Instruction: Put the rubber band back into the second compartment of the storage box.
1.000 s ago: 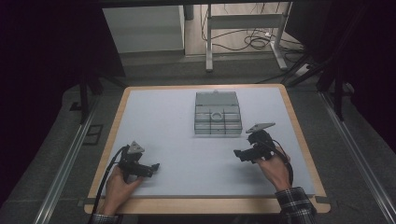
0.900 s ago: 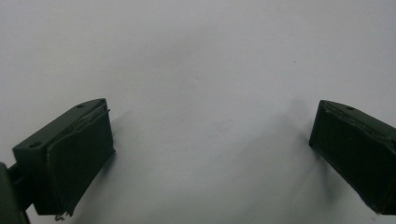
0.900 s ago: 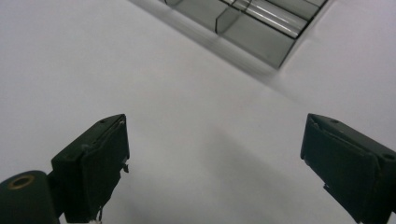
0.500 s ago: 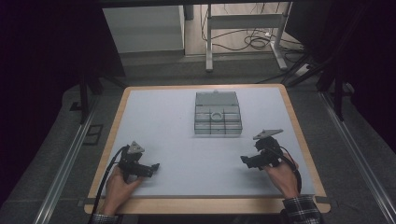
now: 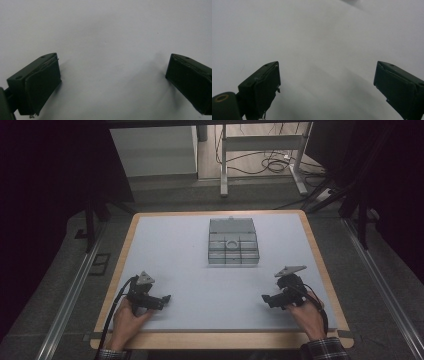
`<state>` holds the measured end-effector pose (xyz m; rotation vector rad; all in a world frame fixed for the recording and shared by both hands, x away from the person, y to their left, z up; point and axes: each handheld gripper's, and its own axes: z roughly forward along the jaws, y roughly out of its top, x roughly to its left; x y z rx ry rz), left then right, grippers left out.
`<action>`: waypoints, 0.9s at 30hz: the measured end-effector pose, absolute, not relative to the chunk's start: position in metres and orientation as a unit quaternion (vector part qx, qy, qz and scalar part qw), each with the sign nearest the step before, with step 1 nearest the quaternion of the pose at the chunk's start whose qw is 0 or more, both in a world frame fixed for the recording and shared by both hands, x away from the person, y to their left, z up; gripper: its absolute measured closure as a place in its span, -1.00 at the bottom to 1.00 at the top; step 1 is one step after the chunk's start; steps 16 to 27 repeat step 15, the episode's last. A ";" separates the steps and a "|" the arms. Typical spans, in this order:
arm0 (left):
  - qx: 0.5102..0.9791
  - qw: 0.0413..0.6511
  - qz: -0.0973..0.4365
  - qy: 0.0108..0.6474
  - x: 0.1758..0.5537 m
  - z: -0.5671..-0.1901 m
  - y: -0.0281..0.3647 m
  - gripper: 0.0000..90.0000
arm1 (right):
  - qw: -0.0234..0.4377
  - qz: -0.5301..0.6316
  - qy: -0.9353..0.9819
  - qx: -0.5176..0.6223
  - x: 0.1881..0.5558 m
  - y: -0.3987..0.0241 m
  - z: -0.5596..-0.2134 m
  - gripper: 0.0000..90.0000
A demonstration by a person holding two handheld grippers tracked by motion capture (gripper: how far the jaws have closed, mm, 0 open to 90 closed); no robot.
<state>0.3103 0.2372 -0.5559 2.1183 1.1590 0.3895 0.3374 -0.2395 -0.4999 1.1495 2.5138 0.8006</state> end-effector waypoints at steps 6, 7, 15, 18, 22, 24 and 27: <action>0.814 0.341 0.150 0.446 0.310 -0.556 0.237 -1.00 | 0.128 0.256 0.874 0.394 0.333 -0.243 -0.510 -0.85; 0.814 0.341 0.150 0.446 0.310 -0.556 0.237 -1.00 | 0.127 0.251 0.875 0.394 0.333 -0.243 -0.512 -0.85; 0.814 0.341 0.150 0.446 0.310 -0.556 0.237 -1.00 | 0.133 0.250 0.879 0.385 0.332 -0.244 -0.518 -0.90; 0.814 0.341 0.150 0.446 0.310 -0.556 0.237 -1.00 | 0.133 0.250 0.879 0.385 0.332 -0.244 -0.518 -0.90; 0.814 0.341 0.150 0.446 0.310 -0.556 0.237 -1.00 | 0.133 0.250 0.879 0.385 0.332 -0.244 -0.518 -0.90; 0.814 0.341 0.150 0.446 0.310 -0.556 0.237 -1.00 | 0.133 0.250 0.879 0.385 0.332 -0.244 -0.518 -0.90; 0.814 0.341 0.150 0.446 0.310 -0.556 0.237 -1.00 | 0.133 0.250 0.879 0.385 0.332 -0.244 -0.518 -0.90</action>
